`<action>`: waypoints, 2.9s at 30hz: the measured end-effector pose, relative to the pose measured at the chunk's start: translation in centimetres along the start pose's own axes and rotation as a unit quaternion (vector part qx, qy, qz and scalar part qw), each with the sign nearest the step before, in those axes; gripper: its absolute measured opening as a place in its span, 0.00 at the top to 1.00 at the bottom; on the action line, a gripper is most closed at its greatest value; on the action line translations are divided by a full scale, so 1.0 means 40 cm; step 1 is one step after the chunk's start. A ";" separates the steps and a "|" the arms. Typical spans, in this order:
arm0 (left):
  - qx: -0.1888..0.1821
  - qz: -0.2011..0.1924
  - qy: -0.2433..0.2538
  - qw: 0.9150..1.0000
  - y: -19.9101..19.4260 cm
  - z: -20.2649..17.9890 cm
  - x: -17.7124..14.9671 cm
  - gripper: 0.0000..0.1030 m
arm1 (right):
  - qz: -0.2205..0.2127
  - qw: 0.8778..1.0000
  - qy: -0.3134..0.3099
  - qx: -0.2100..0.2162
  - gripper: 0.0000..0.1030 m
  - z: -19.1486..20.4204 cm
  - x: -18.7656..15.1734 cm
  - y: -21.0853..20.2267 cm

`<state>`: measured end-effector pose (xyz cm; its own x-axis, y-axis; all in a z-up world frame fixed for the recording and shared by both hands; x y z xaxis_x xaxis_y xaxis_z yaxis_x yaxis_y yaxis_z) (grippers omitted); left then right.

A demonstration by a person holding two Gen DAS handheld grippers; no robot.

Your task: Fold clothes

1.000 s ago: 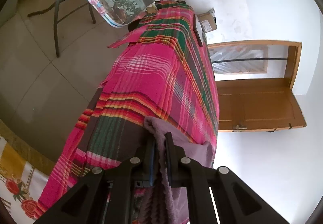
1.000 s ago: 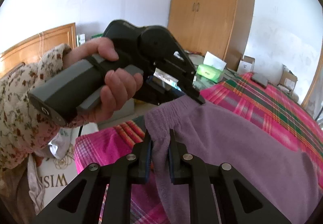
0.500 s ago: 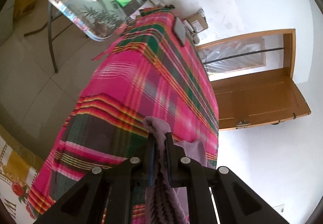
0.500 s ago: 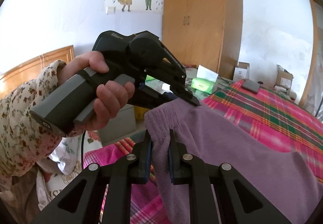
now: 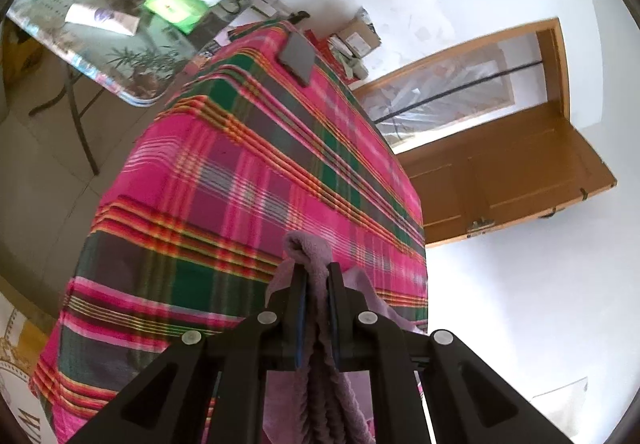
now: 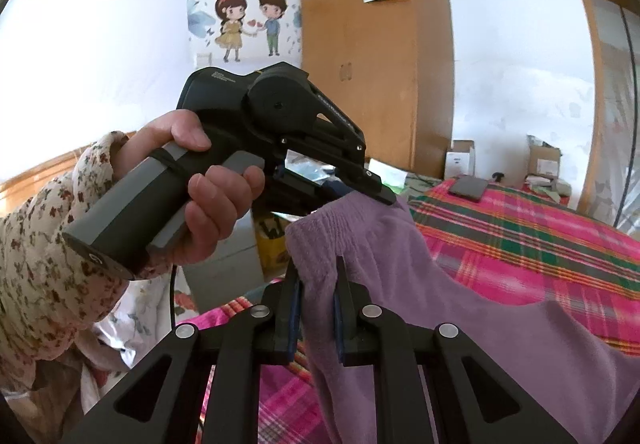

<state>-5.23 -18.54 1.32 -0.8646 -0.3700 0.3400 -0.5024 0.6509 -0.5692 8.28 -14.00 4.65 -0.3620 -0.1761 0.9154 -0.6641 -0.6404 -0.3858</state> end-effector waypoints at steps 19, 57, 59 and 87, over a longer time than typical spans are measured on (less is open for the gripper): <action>0.004 0.027 0.059 0.998 0.111 -0.197 -0.045 0.91 | -0.036 0.998 0.044 -0.037 0.87 -0.140 0.002 -0.149; -0.016 0.121 0.119 0.985 0.388 -0.431 -0.197 0.91 | -0.056 0.984 0.122 -0.120 0.87 -0.382 -0.072 -0.355; -0.014 0.128 0.114 0.985 0.407 -0.431 -0.207 0.91 | -0.053 0.983 0.128 -0.124 0.87 -0.394 -0.082 -0.361; 0.009 0.156 0.122 0.980 0.554 -0.420 -0.293 0.74 | 0.014 0.970 0.187 -0.152 0.84 -0.495 -0.230 -0.372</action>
<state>-6.05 11.38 -2.70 -0.9491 0.0164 0.3145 -0.2152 0.6952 -0.6859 8.55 11.96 -0.31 -0.5571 0.1304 0.8201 -0.7925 -0.3787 -0.4781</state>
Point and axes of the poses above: each gripper's, at about its wrist camera, not at the fingertips, and y roughly the way its jaws point, z to its left, x to its top, the point moved 10 cm from there along y, roughly the way its jaws point, and after that the axes turned 6 degrees about y, right-handed, at the moved point
